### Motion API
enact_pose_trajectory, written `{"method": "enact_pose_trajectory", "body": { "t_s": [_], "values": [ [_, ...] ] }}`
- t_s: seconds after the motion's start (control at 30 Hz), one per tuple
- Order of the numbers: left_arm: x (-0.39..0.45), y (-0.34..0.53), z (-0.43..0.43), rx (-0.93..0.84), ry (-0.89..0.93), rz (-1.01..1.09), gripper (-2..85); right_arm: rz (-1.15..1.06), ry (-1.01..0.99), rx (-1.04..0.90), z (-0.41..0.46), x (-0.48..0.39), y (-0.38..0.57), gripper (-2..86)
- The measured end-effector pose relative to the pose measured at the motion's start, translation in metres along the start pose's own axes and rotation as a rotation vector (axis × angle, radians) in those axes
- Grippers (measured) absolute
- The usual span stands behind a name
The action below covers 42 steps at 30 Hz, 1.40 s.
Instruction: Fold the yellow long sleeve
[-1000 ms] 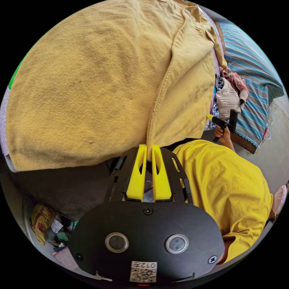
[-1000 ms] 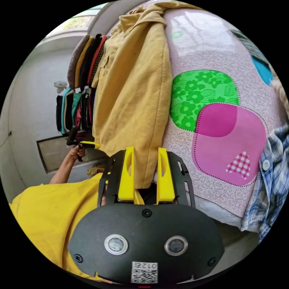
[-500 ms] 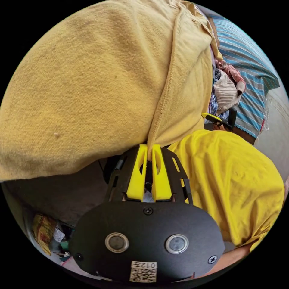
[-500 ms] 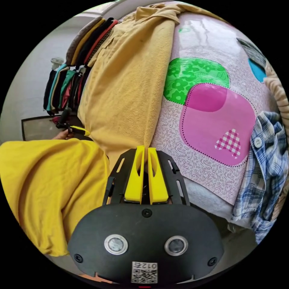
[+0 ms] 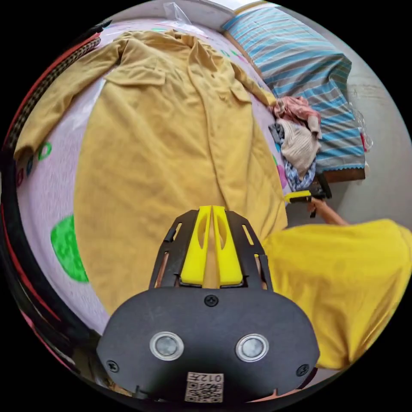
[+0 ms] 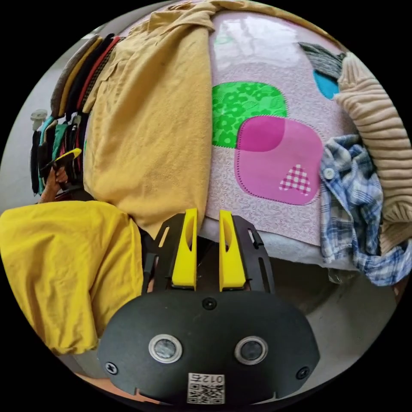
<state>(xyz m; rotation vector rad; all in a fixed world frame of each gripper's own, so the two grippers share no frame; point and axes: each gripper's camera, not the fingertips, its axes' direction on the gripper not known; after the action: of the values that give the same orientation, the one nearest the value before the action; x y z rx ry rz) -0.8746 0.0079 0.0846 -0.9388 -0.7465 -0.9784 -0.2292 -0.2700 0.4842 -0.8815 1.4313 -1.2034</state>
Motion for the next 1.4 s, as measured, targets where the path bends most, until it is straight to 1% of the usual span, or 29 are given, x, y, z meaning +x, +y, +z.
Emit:
{"method": "enact_pose_trajectory", "body": {
  "t_s": [0.03,0.07,0.1,0.13,0.2,0.33,0.43,0.5,0.57,0.7,0.77,0.8,0.83,0.87,0.9,0.93,0.97,1.0,1.03,1.07,1.1,1.13,1.2,1.3,1.33,1.37,1.4],
  "values": [
    [-0.004,-0.037,0.000,0.032,0.025,-0.016,1.9,0.017,0.050,0.048,-0.015,0.006,-0.003,3.8],
    [-0.006,-0.055,0.001,0.040,0.036,-0.021,2.2,0.020,0.070,0.075,-0.023,0.009,-0.006,3.5],
    [-0.009,-0.091,0.007,0.032,0.043,-0.041,2.8,0.016,0.074,0.133,-0.039,0.016,-0.017,2.7],
    [-0.013,-0.124,0.017,0.007,0.046,-0.077,3.3,0.010,0.038,0.183,-0.052,0.023,-0.035,2.4],
    [-0.016,-0.166,0.035,-0.035,0.068,-0.124,4.2,-0.009,-0.029,0.219,-0.062,0.031,-0.070,2.0],
    [-0.010,-0.228,0.064,-0.131,-0.006,-0.146,5.2,-0.087,-0.087,0.283,-0.064,0.021,-0.145,1.6],
    [-0.009,-0.246,0.074,-0.188,-0.090,-0.143,4.0,-0.154,-0.118,0.292,-0.047,0.007,-0.174,1.5],
    [-0.005,-0.249,0.075,-0.199,-0.104,-0.092,3.0,-0.184,-0.127,0.276,-0.031,0.002,-0.187,1.4],
    [-0.005,-0.247,0.067,-0.182,-0.107,-0.066,2.1,-0.203,-0.124,0.260,-0.016,0.000,-0.199,1.3],
    [-0.022,-0.233,0.037,-0.116,-0.110,-0.096,1.0,-0.223,-0.111,0.277,0.003,0.000,-0.228,0.9],
    [-0.036,-0.230,0.041,-0.164,-0.068,-0.108,0.8,-0.232,-0.113,0.284,0.009,-0.001,-0.244,0.8],
    [-0.044,-0.228,0.043,-0.214,-0.085,-0.120,0.7,-0.249,-0.110,0.288,0.013,-0.004,-0.256,0.8],
    [-0.046,-0.224,0.030,-0.169,-0.187,-0.149,0.6,-0.270,-0.092,0.295,0.014,-0.009,-0.269,0.8],
    [-0.044,-0.222,0.020,-0.130,-0.242,-0.157,0.6,-0.281,-0.078,0.304,0.014,-0.012,-0.275,0.8],
    [-0.034,-0.217,-0.005,-0.017,-0.313,-0.135,0.5,-0.306,-0.048,0.330,0.011,-0.017,-0.287,0.7],
    [-0.017,-0.213,-0.029,0.138,-0.338,-0.080,0.4,-0.330,-0.020,0.356,0.009,-0.022,-0.300,0.7],
    [-0.008,-0.212,-0.038,0.207,-0.328,-0.041,0.4,-0.340,-0.007,0.368,0.008,-0.023,-0.309,0.7],
    [0.009,-0.216,-0.047,0.301,-0.275,0.052,0.4,-0.347,0.011,0.387,0.008,-0.025,-0.327,0.7],
    [0.020,-0.227,-0.042,0.309,-0.207,0.141,0.4,-0.347,0.006,0.396,0.008,-0.025,-0.351,0.7],
    [0.022,-0.236,-0.035,0.284,-0.172,0.176,0.4,-0.347,-0.001,0.398,0.007,-0.025,-0.364,0.7],
    [0.022,-0.253,-0.015,0.210,-0.115,0.227,0.3,-0.346,-0.004,0.415,0.006,-0.026,-0.390,0.8],
    [0.017,-0.266,0.004,0.172,-0.104,0.250,0.3,-0.344,0.014,0.444,0.003,-0.030,-0.416,0.8],
    [0.002,-0.276,0.022,0.179,-0.128,0.226,0.2,-0.337,0.042,0.488,-0.002,-0.037,-0.452,0.9],
    [-0.036,-0.286,0.051,0.116,-0.134,0.158,0.1,-0.335,0.075,0.545,-0.008,-0.049,-0.509,1.2],
    [-0.049,-0.279,0.050,0.188,-0.053,0.192,0.1,-0.343,0.096,0.553,-0.008,-0.055,-0.533,1.4],
    [-0.056,-0.275,0.050,0.207,-0.021,0.205,0.0,-0.348,0.106,0.557,-0.008,-0.057,-0.546,1.5],
    [-0.070,-0.267,0.049,0.257,0.056,0.209,0.1,-0.365,0.124,0.551,-0.005,-0.062,-0.572,2.0]
  ]
}}
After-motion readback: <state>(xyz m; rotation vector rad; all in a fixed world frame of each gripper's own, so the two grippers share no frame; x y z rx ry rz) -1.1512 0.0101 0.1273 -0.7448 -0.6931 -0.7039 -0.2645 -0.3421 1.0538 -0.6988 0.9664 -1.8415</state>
